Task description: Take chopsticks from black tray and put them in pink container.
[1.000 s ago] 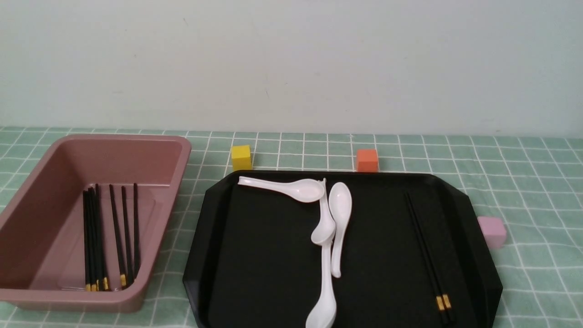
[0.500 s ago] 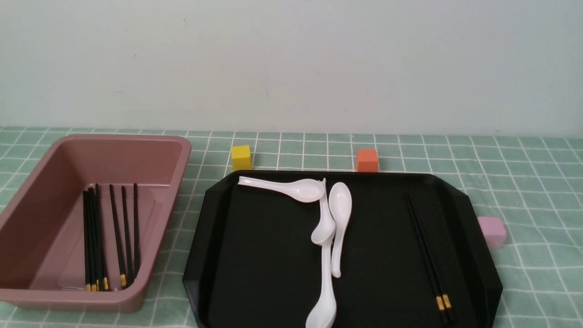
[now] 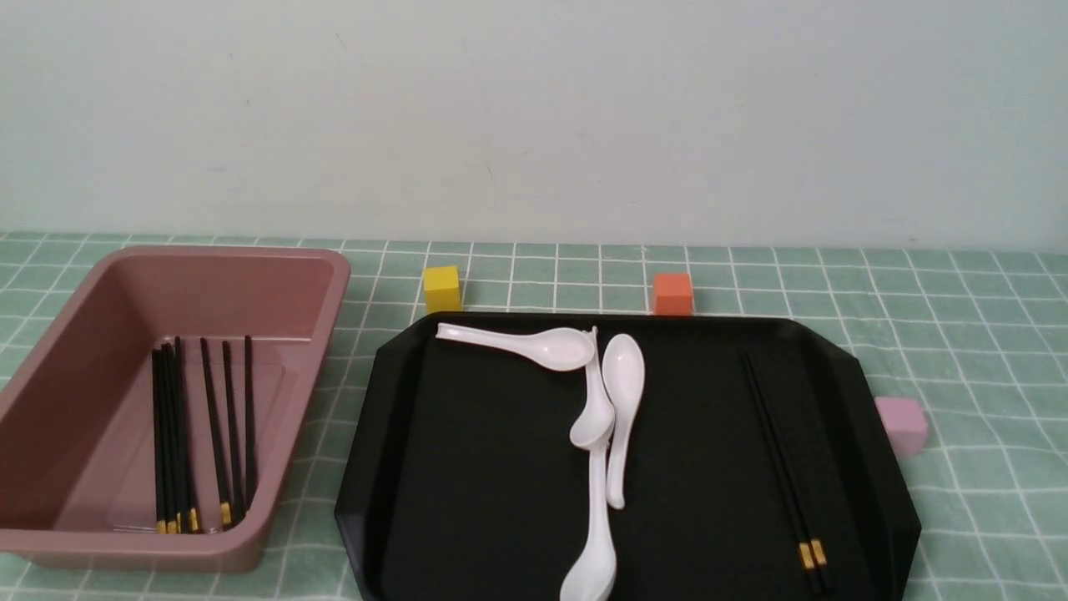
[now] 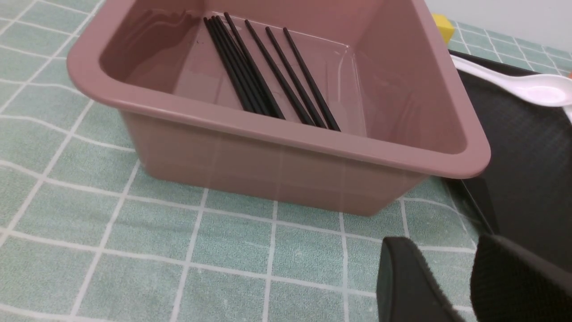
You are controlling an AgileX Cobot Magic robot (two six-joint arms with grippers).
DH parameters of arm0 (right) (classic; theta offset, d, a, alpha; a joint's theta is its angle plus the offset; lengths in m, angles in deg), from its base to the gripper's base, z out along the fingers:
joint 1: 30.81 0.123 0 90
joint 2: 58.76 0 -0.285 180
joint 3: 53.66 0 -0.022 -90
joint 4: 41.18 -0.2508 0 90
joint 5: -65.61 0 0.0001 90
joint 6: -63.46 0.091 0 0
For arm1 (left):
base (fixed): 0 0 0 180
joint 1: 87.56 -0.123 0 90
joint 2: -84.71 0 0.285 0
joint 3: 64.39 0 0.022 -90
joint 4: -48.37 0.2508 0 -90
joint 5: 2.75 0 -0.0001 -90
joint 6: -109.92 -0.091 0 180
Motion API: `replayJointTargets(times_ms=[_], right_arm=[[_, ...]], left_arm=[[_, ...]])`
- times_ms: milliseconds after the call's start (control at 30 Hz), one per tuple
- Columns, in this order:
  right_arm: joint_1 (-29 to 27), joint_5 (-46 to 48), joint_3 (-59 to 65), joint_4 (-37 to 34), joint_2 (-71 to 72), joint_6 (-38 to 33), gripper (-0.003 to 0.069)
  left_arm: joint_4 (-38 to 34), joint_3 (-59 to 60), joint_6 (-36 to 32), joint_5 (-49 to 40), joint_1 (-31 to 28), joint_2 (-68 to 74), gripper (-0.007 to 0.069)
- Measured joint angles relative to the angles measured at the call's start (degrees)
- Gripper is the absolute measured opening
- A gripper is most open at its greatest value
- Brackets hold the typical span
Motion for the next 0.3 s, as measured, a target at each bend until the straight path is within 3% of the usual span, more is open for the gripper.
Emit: replayJointTargets(times_ms=[300], right_arm=[[0.0, 0.0, 0.0, 0.0, 0.0, -0.01, 0.0113]], left_arm=[[0.0, 0.0, 0.0, 0.0, 0.0, 0.0, 0.0239]])
